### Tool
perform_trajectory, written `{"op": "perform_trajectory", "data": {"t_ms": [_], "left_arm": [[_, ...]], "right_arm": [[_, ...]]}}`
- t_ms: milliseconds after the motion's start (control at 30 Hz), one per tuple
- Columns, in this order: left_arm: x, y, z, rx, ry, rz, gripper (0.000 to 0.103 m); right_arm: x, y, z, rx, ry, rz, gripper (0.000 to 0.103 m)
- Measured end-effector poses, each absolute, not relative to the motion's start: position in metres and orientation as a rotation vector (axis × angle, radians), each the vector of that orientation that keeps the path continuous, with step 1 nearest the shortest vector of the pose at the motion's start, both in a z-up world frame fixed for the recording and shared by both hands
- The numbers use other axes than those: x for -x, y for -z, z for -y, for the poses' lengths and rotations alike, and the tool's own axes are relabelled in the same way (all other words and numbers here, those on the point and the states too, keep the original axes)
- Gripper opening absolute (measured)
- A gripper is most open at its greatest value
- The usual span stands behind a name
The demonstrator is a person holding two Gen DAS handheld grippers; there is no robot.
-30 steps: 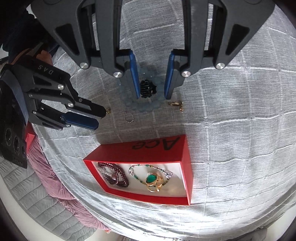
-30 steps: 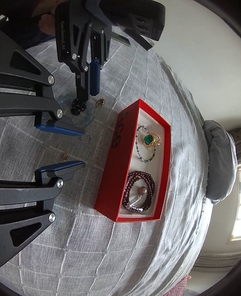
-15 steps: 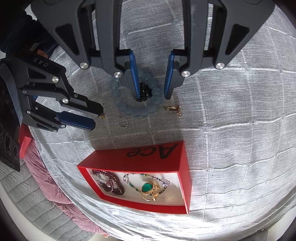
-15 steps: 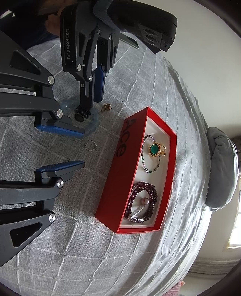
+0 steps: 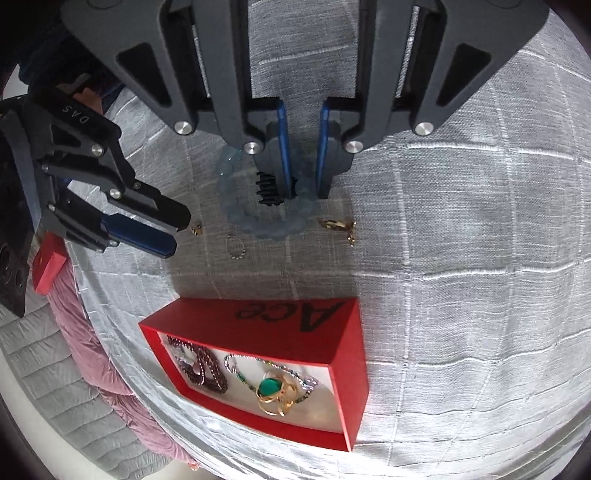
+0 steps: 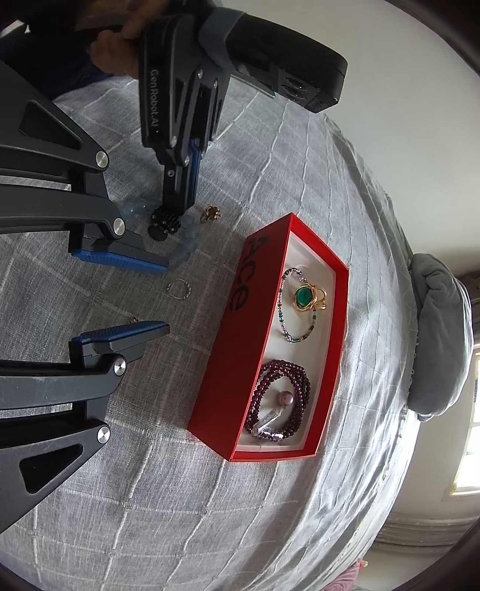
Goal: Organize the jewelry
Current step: 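Lift the light blue bead bracelet with the left gripper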
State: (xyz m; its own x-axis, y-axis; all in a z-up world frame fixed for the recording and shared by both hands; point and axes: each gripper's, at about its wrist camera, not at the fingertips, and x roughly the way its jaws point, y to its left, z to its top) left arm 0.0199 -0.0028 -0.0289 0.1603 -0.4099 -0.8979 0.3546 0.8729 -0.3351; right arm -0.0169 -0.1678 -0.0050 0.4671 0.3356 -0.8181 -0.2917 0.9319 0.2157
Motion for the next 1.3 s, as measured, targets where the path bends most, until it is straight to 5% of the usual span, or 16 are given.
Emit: {"op": "perform_trajectory", "data": {"t_ms": [333, 1300], "left_arm": [[-0.016, 0.028, 0.028, -0.069, 0.517, -1.248, 0.013], [-0.006, -0.07, -0.013, 0.277, 0.816, -0.815, 0.013]], "right_arm": [[0.015, 0.007, 0.167, -0.052, -0.379, -1.021, 0.028], [0.013, 0.013, 0.165, -0.094, -0.41, -1.024, 0.028]]}}
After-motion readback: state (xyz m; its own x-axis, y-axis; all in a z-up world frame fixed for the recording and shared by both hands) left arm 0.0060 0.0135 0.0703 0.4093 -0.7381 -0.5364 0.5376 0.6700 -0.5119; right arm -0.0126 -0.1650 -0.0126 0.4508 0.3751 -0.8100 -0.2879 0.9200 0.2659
